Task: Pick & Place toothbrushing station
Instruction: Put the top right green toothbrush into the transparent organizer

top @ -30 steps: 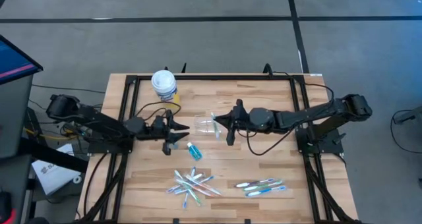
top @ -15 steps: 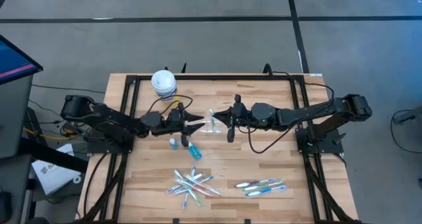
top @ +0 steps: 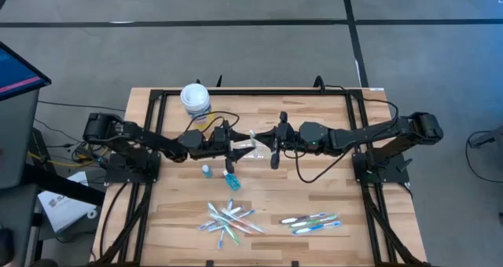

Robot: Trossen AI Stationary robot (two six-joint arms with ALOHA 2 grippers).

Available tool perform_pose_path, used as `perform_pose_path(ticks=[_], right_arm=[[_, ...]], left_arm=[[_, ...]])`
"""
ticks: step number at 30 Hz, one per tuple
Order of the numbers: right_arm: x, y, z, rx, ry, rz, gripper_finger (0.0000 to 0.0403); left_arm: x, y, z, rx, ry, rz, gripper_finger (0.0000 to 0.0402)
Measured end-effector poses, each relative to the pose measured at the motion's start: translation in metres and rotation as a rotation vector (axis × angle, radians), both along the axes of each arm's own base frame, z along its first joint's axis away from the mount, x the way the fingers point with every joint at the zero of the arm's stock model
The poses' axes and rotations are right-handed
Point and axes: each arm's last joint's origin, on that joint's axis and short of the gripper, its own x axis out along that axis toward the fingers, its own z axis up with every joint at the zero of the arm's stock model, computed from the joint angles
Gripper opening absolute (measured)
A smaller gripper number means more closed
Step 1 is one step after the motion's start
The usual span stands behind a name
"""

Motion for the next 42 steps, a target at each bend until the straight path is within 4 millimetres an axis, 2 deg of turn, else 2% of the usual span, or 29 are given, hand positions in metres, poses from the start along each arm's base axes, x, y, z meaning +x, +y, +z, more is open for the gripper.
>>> perform_pose_path(ticks=[5,11,16,24,38,42], right_arm=[[0.000,0.000,0.000,-0.002,0.000,0.000,0.0000],[0.000,0.000,0.000,-0.016,0.003,0.001,0.0000],[0.000,0.000,0.000,-0.017,0.004,0.002,0.0000],[0.000,0.000,0.000,-0.018,0.006,-0.001,0.0000],[0.000,0.000,-0.004,-0.029,0.045,0.003,0.0000],[-0.001,0.000,-0.007,-0.040,0.081,0.004,0.0014]], left_arm=[[0.004,0.008,0.004,-0.021,-0.020,0.026,0.0194],[0.003,0.012,0.004,-0.044,-0.020,0.034,0.0164],[0.003,0.011,0.004,-0.042,-0.019,0.015,0.0116],[0.004,0.011,0.004,-0.040,-0.018,0.004,0.0014],[0.003,0.011,0.002,-0.041,0.013,0.002,0.0006],[-0.002,0.011,0.004,-0.040,0.026,0.028,0.0006]])
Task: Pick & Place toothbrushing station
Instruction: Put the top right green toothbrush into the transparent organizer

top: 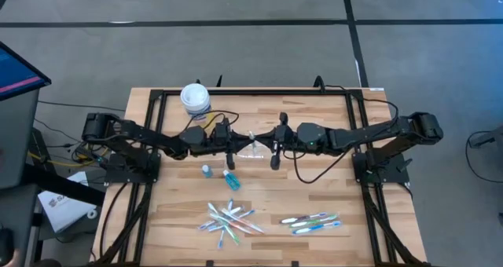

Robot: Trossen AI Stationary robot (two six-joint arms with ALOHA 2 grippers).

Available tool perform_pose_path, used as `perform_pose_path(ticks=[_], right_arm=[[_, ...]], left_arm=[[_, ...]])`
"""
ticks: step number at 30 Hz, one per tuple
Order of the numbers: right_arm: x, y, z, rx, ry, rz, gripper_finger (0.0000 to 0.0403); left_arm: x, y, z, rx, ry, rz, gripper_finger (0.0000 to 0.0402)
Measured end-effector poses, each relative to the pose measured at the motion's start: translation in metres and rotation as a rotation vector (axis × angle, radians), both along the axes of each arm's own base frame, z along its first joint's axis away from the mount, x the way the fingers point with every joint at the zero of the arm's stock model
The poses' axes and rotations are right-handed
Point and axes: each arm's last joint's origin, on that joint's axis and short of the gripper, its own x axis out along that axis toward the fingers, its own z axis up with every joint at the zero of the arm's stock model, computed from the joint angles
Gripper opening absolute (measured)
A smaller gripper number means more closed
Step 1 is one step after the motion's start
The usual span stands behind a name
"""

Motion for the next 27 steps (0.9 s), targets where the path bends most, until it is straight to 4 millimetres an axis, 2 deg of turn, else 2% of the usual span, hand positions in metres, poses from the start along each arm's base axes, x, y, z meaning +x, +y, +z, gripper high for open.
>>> perform_pose_path(ticks=[7,12,27], right_arm=[[0.000,0.000,0.000,-0.008,0.004,0.001,0.0075],[0.000,0.001,0.001,-0.006,-0.012,0.003,0.0101],[0.000,0.001,0.001,-0.006,-0.012,0.005,0.0108]], left_arm=[[-0.026,0.001,-0.002,-0.007,-0.005,0.085,0.0006],[-0.039,0.003,-0.007,-0.011,0.010,0.156,0.0006],[-0.044,0.008,-0.019,0.007,0.063,0.279,0.0006]])
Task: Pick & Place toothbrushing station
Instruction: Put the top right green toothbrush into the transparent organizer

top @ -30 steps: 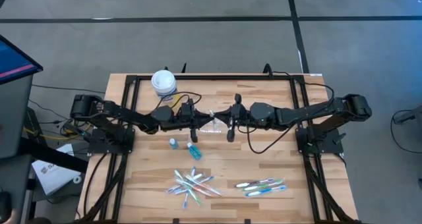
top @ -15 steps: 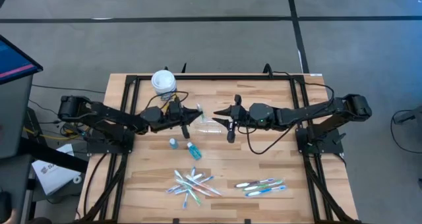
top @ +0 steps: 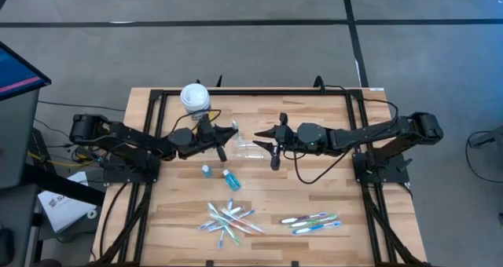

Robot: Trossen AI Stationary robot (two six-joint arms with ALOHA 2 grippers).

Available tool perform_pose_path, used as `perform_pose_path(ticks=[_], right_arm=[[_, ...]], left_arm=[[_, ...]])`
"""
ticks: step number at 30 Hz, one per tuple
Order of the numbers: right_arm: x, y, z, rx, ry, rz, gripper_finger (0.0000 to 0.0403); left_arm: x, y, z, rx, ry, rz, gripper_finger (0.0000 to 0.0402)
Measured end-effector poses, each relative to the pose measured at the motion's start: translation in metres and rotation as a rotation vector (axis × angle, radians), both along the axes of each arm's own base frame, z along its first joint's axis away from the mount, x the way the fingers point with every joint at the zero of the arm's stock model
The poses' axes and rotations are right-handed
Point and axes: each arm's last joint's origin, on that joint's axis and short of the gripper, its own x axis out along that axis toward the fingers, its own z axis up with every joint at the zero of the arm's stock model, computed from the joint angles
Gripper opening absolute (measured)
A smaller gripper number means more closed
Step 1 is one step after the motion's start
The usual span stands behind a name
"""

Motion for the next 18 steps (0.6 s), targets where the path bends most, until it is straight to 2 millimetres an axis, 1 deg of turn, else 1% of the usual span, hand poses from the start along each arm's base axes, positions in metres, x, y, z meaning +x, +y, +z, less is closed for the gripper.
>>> perform_pose_path(ticks=[6,13,18], right_arm=[[0.000,0.000,0.000,0.000,0.000,0.000,0.0108],[0.000,0.000,0.000,0.000,0.002,0.000,0.0108],[0.000,0.000,0.000,0.000,0.004,0.000,0.0108]], left_arm=[[0.002,0.006,-0.006,-0.006,0.019,0.029,0.0006],[0.007,0.009,-0.021,-0.038,0.065,0.039,0.0006],[0.010,0.009,-0.027,-0.038,0.079,0.039,0.0006]])
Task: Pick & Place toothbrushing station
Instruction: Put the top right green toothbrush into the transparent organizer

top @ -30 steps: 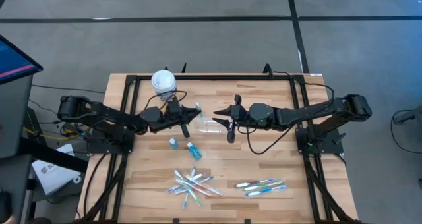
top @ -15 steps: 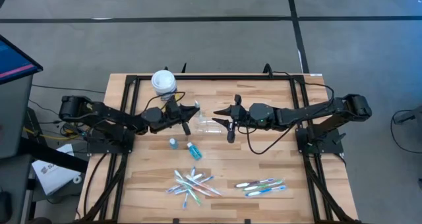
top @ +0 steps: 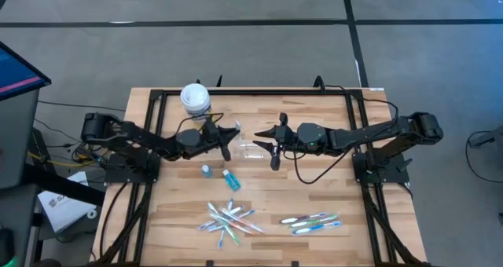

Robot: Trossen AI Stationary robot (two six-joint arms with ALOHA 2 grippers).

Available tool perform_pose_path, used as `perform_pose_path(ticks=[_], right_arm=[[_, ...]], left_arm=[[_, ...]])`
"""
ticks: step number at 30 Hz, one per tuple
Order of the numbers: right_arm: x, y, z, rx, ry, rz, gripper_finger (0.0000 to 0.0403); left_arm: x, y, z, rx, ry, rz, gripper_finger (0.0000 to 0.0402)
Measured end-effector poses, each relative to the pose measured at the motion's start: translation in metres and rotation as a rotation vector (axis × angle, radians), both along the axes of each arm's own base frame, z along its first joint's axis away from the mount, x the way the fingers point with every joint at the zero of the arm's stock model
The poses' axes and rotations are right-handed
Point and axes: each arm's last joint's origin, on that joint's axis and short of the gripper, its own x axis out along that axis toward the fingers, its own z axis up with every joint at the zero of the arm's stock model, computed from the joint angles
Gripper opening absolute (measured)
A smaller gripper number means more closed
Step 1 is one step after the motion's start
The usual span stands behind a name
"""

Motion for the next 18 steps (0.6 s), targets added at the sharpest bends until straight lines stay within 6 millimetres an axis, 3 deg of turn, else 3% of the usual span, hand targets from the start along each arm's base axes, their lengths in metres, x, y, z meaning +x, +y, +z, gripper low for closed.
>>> perform_pose_path(ticks=[18], right_arm=[[0.0000,0.0000,-0.0005,0.000,0.005,0.000,0.0108]], left_arm=[[0.0010,0.0018,-0.0057,-0.009,0.024,0.009,0.0008]])
